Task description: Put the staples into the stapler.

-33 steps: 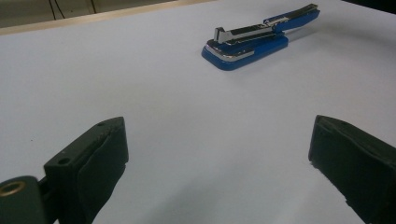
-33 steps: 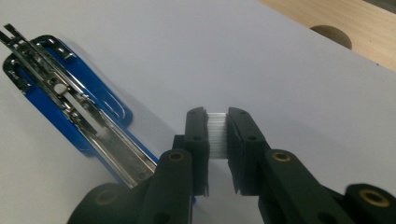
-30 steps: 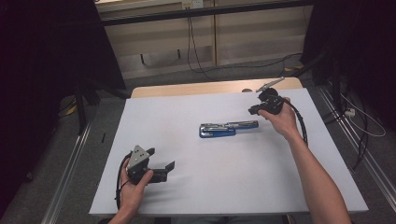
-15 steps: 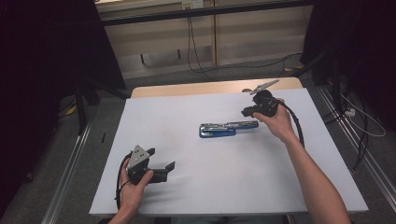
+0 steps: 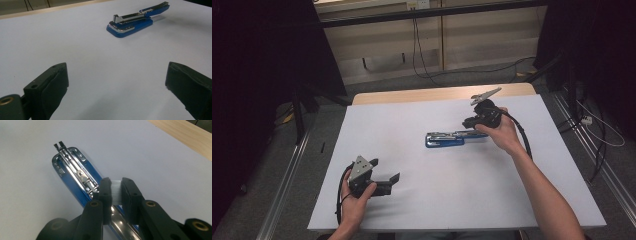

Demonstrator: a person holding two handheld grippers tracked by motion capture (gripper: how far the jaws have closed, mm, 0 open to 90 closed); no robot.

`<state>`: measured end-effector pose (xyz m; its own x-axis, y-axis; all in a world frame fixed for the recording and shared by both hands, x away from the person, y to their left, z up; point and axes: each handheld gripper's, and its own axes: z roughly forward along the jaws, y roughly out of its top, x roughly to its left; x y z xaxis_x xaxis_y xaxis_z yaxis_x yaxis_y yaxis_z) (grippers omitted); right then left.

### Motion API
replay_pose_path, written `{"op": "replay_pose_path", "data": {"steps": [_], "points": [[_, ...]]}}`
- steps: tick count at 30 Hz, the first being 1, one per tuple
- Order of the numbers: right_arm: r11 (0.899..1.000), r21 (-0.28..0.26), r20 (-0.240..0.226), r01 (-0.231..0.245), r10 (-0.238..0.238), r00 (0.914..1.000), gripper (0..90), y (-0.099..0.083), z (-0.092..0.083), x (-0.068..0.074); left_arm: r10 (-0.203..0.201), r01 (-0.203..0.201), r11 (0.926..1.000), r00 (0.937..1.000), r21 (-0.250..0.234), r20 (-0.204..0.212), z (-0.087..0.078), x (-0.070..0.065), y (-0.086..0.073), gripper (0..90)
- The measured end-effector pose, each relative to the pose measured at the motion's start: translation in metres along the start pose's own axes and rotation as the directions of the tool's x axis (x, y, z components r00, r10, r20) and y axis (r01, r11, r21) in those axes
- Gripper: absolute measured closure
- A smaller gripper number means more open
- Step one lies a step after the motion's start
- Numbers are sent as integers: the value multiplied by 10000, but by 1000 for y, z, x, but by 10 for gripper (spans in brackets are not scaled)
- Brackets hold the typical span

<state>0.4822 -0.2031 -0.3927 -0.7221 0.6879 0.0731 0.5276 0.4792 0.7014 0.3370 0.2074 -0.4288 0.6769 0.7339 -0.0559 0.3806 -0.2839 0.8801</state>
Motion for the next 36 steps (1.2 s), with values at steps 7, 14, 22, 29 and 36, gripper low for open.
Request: {"op": "replay_pose_path", "data": {"steps": [7,14,22,29,36], "points": [[9996,44,-188,290,-289,9994,789,3,5,8,-10,10,10000,10000,-14,14,0,0,0,51],[9982,72,-351,599,-596,9976,789,7,10,15,-14,14,10000,10000,-16,22,-1,0,0,51],[9976,-14,-703,698,-698,9951,789,16,18,23,49,-49,10000,10000,45,7,0,0,0,52],[9956,31,-927,941,-934,9913,789,23,29,30,44,-44,10000,10000,-20,35,-1,-1,0,52],[9922,65,-1119,1242,-1227,9861,789,30,37,39,168,-168,9999,9999,13,33,-1,-1,0,53]]}}
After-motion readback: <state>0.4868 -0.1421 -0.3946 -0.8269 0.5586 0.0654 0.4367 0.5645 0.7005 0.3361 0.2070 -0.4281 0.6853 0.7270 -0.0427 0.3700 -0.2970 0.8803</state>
